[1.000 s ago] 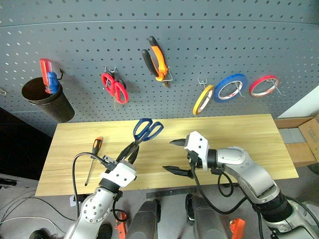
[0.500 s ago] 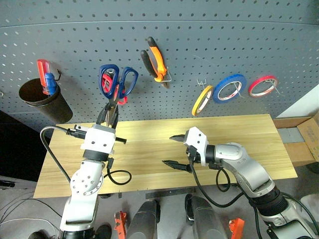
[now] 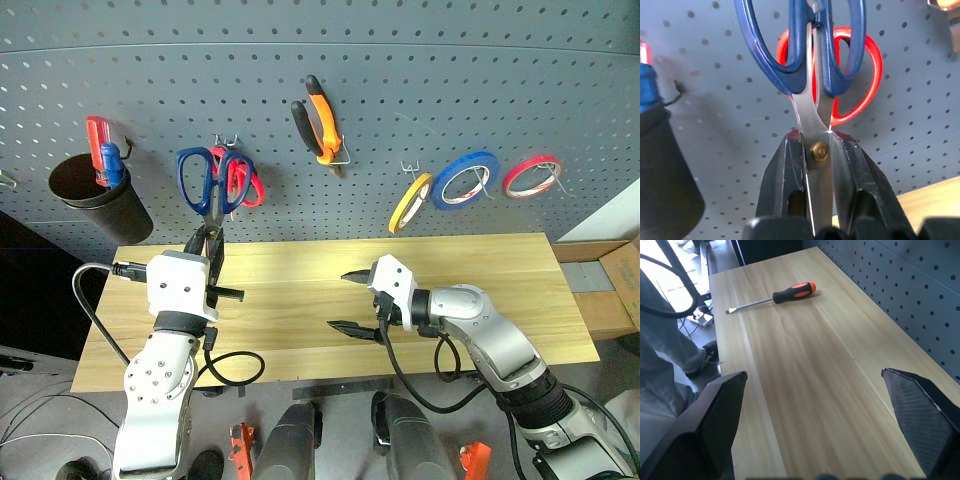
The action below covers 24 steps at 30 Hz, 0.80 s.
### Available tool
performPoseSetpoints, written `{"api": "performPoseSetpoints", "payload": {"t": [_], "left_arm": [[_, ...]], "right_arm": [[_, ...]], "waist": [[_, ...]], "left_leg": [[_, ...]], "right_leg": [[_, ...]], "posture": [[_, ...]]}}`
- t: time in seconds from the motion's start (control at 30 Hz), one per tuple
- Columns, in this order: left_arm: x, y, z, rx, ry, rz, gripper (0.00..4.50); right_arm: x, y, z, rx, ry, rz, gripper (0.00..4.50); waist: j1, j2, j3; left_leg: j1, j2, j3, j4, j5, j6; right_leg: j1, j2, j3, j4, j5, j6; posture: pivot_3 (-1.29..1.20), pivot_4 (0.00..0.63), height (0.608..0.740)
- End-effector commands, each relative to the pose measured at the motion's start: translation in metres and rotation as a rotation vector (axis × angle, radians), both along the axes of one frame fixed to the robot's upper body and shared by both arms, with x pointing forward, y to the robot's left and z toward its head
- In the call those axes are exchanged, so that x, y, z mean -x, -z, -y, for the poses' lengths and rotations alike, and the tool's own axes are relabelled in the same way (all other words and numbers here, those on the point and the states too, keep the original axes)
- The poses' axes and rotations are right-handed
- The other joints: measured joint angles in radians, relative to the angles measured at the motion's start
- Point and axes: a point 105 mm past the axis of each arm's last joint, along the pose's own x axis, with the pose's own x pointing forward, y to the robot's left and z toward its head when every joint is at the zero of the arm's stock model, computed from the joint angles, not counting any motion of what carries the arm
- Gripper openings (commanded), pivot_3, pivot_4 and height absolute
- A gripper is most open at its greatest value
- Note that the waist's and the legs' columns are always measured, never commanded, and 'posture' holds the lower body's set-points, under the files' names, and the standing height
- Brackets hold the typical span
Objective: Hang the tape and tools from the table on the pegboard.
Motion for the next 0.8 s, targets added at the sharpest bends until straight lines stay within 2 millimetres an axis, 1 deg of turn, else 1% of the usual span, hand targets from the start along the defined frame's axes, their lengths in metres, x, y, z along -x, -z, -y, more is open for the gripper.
{"api": "performPoseSetpoints", "payload": {"t": [0.03, 0.13, 0.3, 0.4, 0.5, 0.63, 0.8], "left_arm": [[0.001, -0.005, 0.005, 0.002, 0.05, 0.007, 0.41], [-0.001, -0.004, 0.008, 0.009, 0.083, -0.009, 0.41], [-0.003, -0.005, 0.005, 0.013, 0.082, -0.019, 0.41], [-0.007, -0.004, 0.003, 0.031, 0.088, -0.035, 0.41], [-0.015, -0.001, -0.002, 0.047, 0.087, -0.054, 0.41], [-0.032, 0.005, -0.01, 0.059, 0.079, -0.069, 0.41], [-0.048, 0.021, -0.006, 0.117, 0.119, -0.147, 0.36]], "right_arm": [[0.002, -0.01, -0.003, -0.024, -0.02, 0.041, 4.5], [0.001, -0.01, -0.002, -0.023, -0.016, 0.042, 4.5], [0.001, -0.01, -0.001, -0.022, -0.011, 0.043, 4.5], [0.001, -0.01, -0.001, -0.021, -0.008, 0.043, 4.5], [0.001, -0.01, -0.001, -0.022, -0.007, 0.044, 4.5], [0.002, -0.01, -0.003, -0.023, -0.012, 0.044, 4.5], [0.003, -0.013, -0.003, -0.035, -0.016, 0.05, 4.5]], "waist": [[0.0, 0.0, 0.0], [0.0, 0.0, 0.0], [-0.001, 0.0, 0.0], [-0.001, 0.0, -0.001], [0.0, 0.0, -0.002], [0.0, 0.0, -0.004], [-0.001, 0.0, -0.009]], "left_leg": [[0.0, 0.0, 0.0, 0.0, 0.0, 0.0], [0.0, 0.0, 0.0, 0.0, 0.0, 0.0], [0.0, 0.0, 0.0, 0.0, 0.0, 0.0], [0.0, 0.0, 0.0, 0.0, 0.0, 0.0], [0.0, 0.0, 0.0, 0.0, 0.0, 0.0], [0.0, 0.0, 0.0, 0.001, 0.0, 0.0], [0.0, 0.0, 0.0, 0.001, 0.0, 0.0]], "right_leg": [[0.0, 0.0, 0.0, 0.0, 0.0, 0.0], [0.0, 0.0, 0.0, 0.0, 0.0, 0.0], [0.0, 0.0, 0.0, 0.0, 0.0, 0.0], [0.0, 0.0, 0.0, 0.0, 0.0, 0.0], [0.0, 0.0, 0.0, 0.0, 0.0, 0.0], [0.0, 0.0, 0.0, 0.001, 0.0, 0.0], [0.0, 0.0, 0.0, 0.0, 0.0, 0.0]], "posture": [[0.0, 0.256, 0.74], [0.0, 0.256, 0.74], [0.0, 0.255, 0.74], [0.0, 0.254, 0.74], [0.0, 0.253, 0.74], [-0.01, 0.249, 0.74], [-0.01, 0.247, 0.74]]}}
